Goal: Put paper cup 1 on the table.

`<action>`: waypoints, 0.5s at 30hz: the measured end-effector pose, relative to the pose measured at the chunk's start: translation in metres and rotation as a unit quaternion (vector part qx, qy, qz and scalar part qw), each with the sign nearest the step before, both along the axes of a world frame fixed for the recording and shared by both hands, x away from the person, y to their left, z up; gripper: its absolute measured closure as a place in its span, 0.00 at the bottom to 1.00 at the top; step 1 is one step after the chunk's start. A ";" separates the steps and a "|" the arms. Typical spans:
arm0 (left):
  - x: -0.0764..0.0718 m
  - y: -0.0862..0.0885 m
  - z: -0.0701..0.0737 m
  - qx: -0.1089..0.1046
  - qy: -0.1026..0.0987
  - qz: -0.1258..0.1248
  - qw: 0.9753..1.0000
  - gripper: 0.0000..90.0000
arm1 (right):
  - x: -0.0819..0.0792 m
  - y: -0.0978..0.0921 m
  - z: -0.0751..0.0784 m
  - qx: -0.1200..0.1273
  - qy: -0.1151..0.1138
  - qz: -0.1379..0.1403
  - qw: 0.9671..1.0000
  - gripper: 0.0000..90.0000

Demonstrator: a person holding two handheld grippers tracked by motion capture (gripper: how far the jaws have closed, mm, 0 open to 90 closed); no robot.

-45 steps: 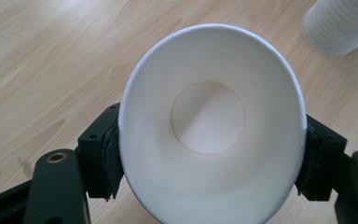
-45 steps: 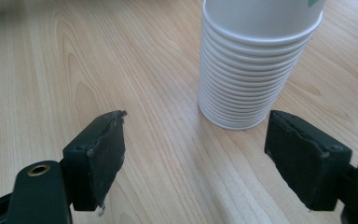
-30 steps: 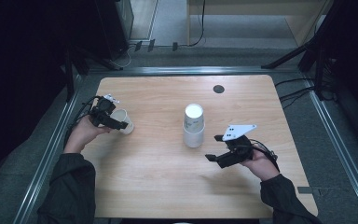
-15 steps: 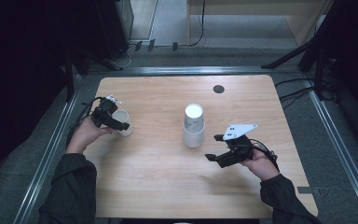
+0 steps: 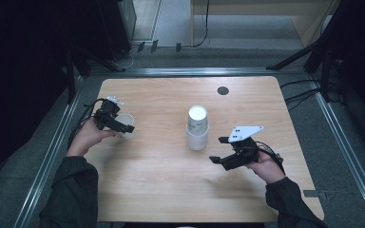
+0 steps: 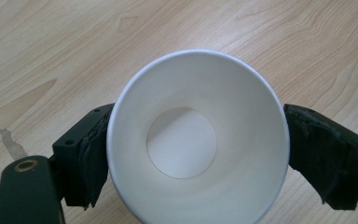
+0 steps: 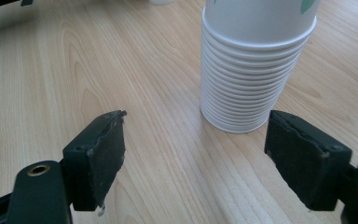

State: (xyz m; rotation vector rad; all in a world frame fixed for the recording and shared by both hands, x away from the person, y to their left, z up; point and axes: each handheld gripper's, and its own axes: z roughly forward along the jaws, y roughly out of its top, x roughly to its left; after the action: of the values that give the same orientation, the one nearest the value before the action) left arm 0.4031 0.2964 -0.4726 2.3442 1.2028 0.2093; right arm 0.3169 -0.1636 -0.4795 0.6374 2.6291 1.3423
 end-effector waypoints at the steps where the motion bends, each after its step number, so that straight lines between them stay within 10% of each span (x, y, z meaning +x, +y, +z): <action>1: -0.001 0.001 0.002 -0.001 -0.004 0.001 1.000 0.15 | 0.000 0.000 0.000 0.000 -0.001 0.000 1.000 0.23; 15: -0.012 0.012 0.028 -0.032 -0.037 0.012 0.999 0.15 | 0.002 -0.003 0.000 0.029 -0.017 -0.004 0.999 0.23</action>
State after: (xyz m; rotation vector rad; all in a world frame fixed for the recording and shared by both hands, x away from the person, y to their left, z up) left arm 0.3907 0.3081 -0.4442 2.2484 1.1862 0.2590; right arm 0.3189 -0.1661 -0.4799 0.6278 2.5667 1.4198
